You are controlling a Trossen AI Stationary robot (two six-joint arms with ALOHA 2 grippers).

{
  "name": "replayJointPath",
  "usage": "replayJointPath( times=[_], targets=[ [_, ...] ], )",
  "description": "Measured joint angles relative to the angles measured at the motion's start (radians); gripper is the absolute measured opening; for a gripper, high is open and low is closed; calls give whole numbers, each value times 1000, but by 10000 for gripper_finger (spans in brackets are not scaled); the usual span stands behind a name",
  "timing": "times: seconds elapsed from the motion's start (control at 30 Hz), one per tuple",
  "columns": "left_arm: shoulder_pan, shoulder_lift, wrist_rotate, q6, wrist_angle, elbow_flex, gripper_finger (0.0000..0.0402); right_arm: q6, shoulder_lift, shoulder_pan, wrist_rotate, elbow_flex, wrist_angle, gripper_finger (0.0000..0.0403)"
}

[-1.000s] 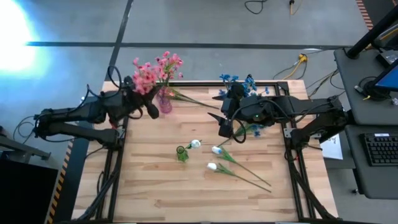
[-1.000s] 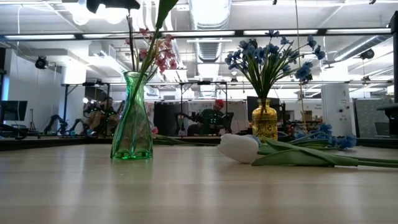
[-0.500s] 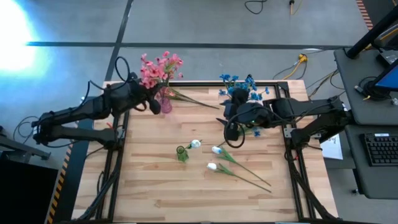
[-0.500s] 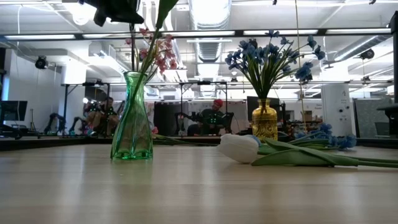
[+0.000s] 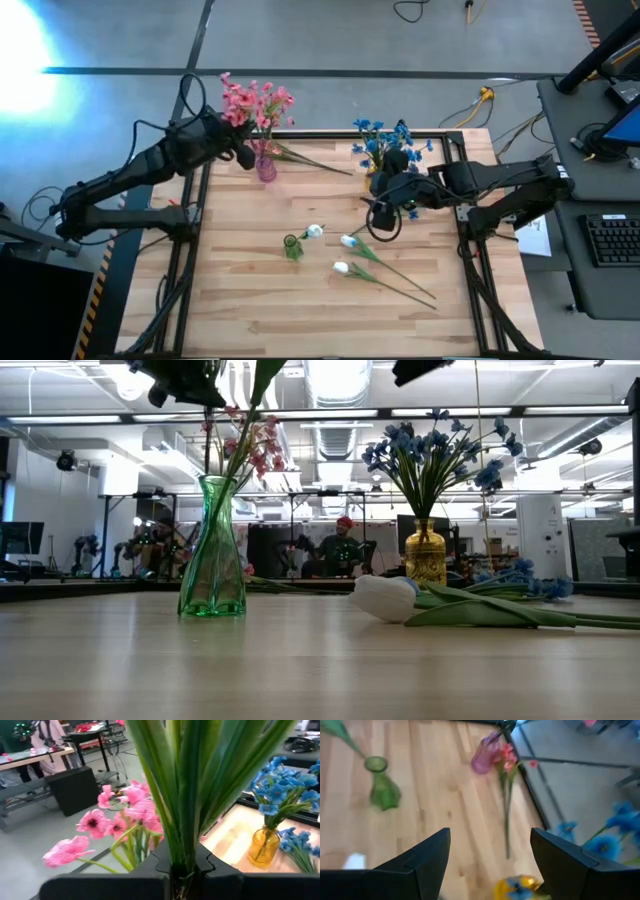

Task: Sort flowers into vase by color
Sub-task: Put the bottom pink flowers into the pink vase

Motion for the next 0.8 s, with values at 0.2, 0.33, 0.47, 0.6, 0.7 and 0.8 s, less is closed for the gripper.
replayJointPath(
  times=[0.2,0.33,0.47,0.6,0.7,0.8],
  targets=[
    [2,16,15,43,35,-1,0,62,-61,19,-98,-102,33,259],
    [12,19,103,53,84,-1,0,74,-85,36,-119,-151,83,259],
    [37,25,106,58,60,-1,0,50,-90,38,-119,-165,122,265],
    [56,29,105,61,52,-1,0,27,-91,37,-116,-160,127,268],
    [68,39,105,72,51,-2,0,6,-93,37,-116,-160,139,265],
    [74,57,105,60,53,-2,0,-2,-93,37,-115,-160,141,261]
  ],
)
